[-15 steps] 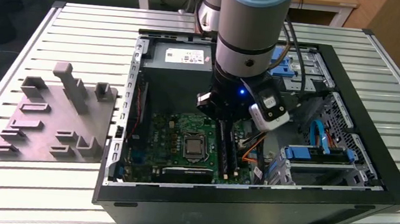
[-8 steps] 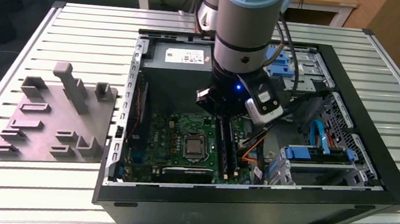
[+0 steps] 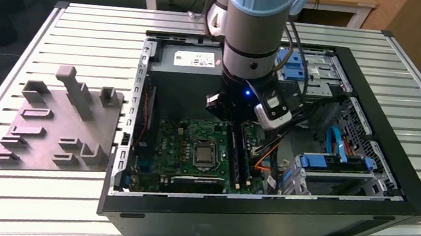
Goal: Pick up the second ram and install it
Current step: 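Press down the second ram until it locks into place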
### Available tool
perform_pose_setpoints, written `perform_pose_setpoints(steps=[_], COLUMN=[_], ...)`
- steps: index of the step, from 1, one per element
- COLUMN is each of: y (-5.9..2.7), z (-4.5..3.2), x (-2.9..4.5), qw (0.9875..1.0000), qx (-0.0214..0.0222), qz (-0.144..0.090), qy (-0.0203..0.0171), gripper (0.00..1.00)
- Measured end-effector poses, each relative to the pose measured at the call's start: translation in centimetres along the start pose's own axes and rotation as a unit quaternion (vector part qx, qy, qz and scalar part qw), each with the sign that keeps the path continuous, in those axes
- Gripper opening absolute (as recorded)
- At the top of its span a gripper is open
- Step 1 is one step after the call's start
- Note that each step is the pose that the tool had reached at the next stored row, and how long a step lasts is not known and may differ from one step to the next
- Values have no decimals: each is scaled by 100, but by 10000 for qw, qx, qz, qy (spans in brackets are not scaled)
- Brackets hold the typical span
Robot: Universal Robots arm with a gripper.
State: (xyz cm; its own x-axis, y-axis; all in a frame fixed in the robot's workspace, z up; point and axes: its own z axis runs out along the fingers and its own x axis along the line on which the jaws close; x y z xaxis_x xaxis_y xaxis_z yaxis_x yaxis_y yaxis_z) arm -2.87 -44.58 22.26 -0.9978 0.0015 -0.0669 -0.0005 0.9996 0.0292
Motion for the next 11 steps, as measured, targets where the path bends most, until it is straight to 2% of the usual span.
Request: perform_pose_setpoints(steps=[5, 8, 11], y=[12, 19, 24], z=[93, 83, 20], x=[8, 6, 1], qw=[10000, 10000, 10000], qx=[9, 16, -15], qz=[-5, -6, -4], qy=[3, 4, -19], gripper=[11, 11, 11])
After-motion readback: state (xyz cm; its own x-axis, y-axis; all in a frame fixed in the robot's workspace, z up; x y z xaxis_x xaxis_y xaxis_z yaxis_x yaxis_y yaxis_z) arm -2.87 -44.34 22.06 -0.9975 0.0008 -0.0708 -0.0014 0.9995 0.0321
